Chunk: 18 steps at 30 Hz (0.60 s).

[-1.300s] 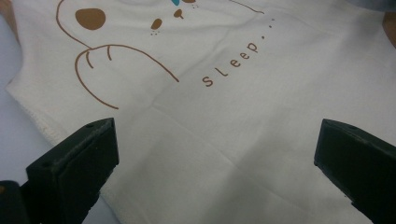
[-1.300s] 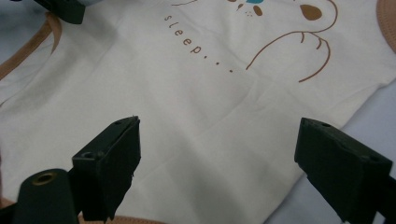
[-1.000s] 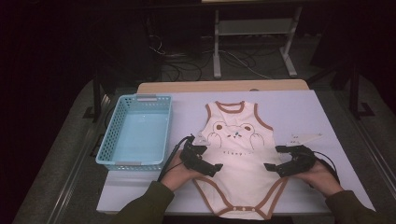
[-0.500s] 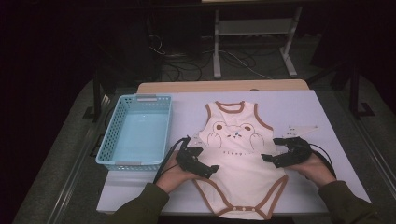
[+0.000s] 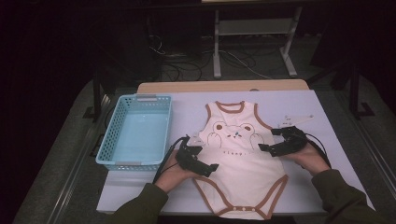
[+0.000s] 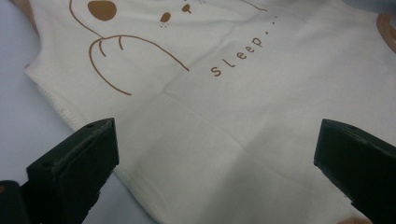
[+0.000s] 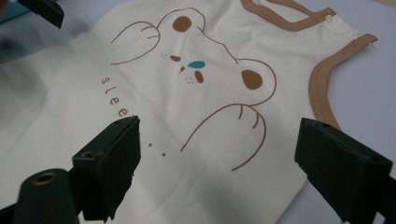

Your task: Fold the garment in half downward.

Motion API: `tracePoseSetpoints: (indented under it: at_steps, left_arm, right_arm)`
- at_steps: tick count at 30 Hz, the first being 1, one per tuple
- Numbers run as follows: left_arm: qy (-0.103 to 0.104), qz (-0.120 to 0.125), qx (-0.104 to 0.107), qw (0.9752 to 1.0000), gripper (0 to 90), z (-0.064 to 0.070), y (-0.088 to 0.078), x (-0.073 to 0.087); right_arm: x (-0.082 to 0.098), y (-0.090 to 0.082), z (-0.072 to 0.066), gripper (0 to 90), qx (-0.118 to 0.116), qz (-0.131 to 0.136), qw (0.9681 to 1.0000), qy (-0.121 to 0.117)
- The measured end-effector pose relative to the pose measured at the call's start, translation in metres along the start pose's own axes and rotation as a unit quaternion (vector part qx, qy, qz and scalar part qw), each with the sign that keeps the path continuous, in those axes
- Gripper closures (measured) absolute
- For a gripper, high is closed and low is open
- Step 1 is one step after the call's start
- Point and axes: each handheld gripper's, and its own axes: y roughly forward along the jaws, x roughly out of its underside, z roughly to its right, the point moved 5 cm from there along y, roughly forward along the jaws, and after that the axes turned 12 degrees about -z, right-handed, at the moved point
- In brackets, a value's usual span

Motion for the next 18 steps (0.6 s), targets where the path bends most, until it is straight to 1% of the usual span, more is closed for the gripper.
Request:
tracePoseSetpoints:
  at_steps: [1, 4, 5, 6, 8, 9, 13, 17, 18]
  left_arm:
    - [-0.005, 0.004, 0.000, 1.0000, 0.0, 0.001, 0.000, 0.000]
    - [0.002, 0.004, 0.002, 1.0000, 0.0, 0.000, -0.002, -0.001]
    - [0.002, 0.004, 0.002, 1.0000, 0.0, 0.000, -0.002, -0.001]
    - [0.001, 0.004, 0.002, 1.0000, 0.0, 0.000, -0.001, -0.001]
    - [0.003, 0.002, 0.005, 1.0000, 0.0, 0.001, 0.000, -0.001]
    - [-0.001, 0.006, 0.006, 1.0000, 0.0, 0.001, 0.000, -0.002]
    - [0.003, 0.007, 0.007, 1.0000, 0.0, 0.002, -0.001, -0.004]
    - [0.003, 0.005, 0.005, 1.0000, 0.0, 0.002, 0.000, -0.004]
    - [0.002, 0.006, 0.006, 1.0000, 0.0, 0.003, 0.000, -0.004]
  right_arm:
    - [-0.002, 0.001, 0.001, 14.0, -0.001, -0.001, 1.0000, 0.001]
    - [-0.007, 0.003, 0.004, 14.0, 0.003, -0.002, 1.0000, -0.002]
    - [-0.007, 0.003, 0.004, 14.0, 0.003, -0.002, 1.0000, -0.002]
    - [-0.012, 0.004, 0.007, 14.6, 0.002, -0.001, 1.0000, 0.001]
    - [-0.016, 0.005, 0.009, 14.6, 0.003, -0.001, 1.0000, 0.004]
    - [-0.018, 0.006, 0.011, 14.7, 0.003, 0.000, 1.0000, 0.005]
    - [-0.026, 0.006, 0.016, 15.2, 0.004, 0.004, 0.9999, 0.009]
    - [-0.032, 0.007, 0.020, 15.8, 0.005, 0.007, 0.9999, 0.011]
    - [-0.034, 0.008, 0.021, 16.0, 0.004, 0.006, 0.9999, 0.015]
